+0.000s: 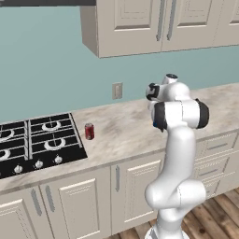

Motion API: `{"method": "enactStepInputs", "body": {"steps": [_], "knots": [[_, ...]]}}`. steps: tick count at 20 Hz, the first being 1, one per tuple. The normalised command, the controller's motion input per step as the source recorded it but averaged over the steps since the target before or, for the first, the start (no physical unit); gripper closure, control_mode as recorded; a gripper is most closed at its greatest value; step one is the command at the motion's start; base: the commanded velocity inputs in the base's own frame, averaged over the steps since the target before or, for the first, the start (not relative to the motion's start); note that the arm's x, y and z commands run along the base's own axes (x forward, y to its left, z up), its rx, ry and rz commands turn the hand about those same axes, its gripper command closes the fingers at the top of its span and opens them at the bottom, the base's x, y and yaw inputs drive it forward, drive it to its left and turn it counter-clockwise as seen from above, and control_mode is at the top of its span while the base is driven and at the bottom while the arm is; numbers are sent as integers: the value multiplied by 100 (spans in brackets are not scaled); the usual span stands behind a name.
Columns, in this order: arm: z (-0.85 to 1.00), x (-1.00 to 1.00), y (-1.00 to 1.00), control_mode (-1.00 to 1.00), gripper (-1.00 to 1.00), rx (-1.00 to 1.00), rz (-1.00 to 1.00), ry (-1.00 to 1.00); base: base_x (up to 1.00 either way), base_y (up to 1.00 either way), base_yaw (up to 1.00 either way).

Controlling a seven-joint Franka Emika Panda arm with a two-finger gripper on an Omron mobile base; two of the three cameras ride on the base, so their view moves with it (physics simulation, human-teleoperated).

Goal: Four empty soda cans are scattered around the kitchen. Gather all the cans and cluster them next to the stove for recycling.

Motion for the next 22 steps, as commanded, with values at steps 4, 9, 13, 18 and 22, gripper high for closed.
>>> {"method": "enactStepInputs", "body": {"steps": [4,9,13,18,22], "knots": [[-19,20,-8,-100,-100,0,1,-1,0,0,0],[-22,0,0,-100,-100,0,0,0,0,0,0],[-15,0,1,-100,-100,0,0,0,0,0,0],[-13,4,5,-100,-100,0,0,0,0,0,0],[-22,1,12,-100,-100,0,0,2,0,0,0]]}}
